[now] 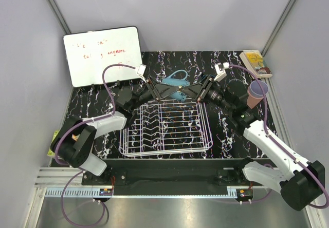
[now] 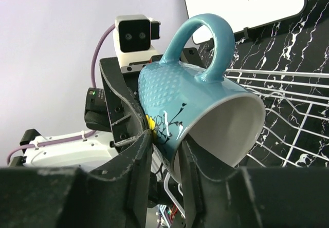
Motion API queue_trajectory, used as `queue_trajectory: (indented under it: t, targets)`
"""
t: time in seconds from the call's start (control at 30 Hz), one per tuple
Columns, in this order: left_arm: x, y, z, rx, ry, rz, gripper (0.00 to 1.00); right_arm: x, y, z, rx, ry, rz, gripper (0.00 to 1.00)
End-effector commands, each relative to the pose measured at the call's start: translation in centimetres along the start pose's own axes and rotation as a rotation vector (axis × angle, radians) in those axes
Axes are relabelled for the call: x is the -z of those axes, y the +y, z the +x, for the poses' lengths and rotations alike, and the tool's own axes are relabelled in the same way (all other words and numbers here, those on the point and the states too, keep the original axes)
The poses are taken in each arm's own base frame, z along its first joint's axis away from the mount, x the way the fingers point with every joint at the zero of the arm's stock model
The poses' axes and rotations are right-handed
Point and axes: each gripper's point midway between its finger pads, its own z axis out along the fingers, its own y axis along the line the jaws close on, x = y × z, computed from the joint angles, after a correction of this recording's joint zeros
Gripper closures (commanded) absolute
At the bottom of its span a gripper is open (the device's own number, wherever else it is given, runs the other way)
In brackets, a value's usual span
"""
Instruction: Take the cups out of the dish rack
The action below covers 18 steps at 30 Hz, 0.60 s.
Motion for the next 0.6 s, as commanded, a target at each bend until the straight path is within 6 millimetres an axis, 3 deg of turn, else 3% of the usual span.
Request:
queue_trajectory:
  t: [0.0,0.3,0.57]
  targets:
    - [-1.0,-6.5,6.1,-0.104,0.221,0.25,1.0,-1.2,1.0,0.5,0.013,0.012,-0.066,0.63]
    - [-0.7,-6.4,6.2,-0.116,0.213,0.237,1.0,0.4,2.2,-0.4,0.032,-0.049,-0.082,0.33]
    - [-0.7,-6.1,6.1,-0.11,0.204,0.23,1.0,1.9,4.1,-1.5,0.054,-0.105,-0.131,0.31]
